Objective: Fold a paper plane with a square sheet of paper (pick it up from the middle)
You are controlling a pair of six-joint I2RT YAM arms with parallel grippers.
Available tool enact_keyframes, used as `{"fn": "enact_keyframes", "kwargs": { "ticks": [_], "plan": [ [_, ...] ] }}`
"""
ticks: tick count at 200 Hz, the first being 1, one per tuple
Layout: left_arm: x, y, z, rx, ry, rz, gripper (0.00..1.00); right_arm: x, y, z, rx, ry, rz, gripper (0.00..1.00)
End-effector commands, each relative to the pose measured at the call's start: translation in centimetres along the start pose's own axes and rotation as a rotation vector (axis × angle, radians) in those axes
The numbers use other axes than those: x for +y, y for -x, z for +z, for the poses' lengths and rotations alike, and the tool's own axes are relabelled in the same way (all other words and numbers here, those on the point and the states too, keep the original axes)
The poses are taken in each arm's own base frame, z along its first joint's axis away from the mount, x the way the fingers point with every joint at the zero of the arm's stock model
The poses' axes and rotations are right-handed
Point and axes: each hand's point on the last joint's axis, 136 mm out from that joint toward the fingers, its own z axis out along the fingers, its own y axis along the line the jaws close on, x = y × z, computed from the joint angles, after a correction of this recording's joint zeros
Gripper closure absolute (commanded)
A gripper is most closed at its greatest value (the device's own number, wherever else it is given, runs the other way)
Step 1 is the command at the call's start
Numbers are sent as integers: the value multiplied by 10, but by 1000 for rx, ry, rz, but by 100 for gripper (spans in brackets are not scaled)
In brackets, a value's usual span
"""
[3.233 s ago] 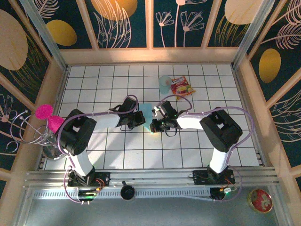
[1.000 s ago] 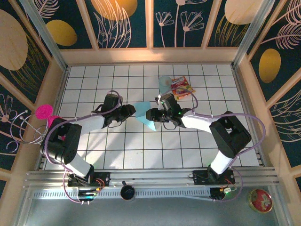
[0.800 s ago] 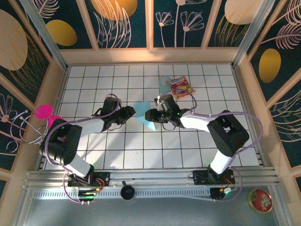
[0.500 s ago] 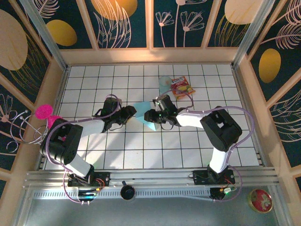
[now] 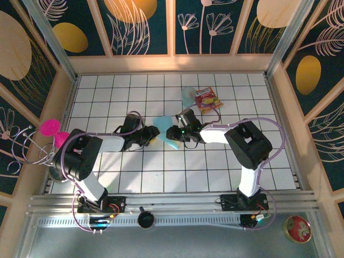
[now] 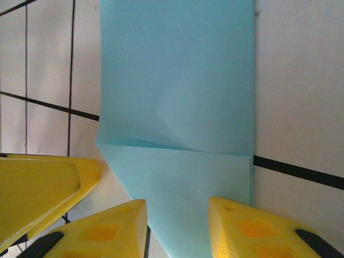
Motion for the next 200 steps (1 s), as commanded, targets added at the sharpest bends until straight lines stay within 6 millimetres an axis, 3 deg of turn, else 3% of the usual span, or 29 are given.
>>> {"fn": "enact_keyframes", "kwargs": {
  "ticks": [1,49,88,172,200],
  "plan": [
    [-16,2,2,9,-37,6,59,-9,-4,3,17,-21,31,65],
    [-7,2,12,28,-13,-6,65,-16,-8,3,25,-30,43,65],
    [-1,4,12,14,14,-15,65,-19,-9,3,26,-33,48,65],
    [-29,3,15,61,-81,14,69,-24,-13,4,34,-40,47,66],
    [-29,3,16,65,-75,25,69,-25,-14,4,34,-40,47,66]
  ]
}}
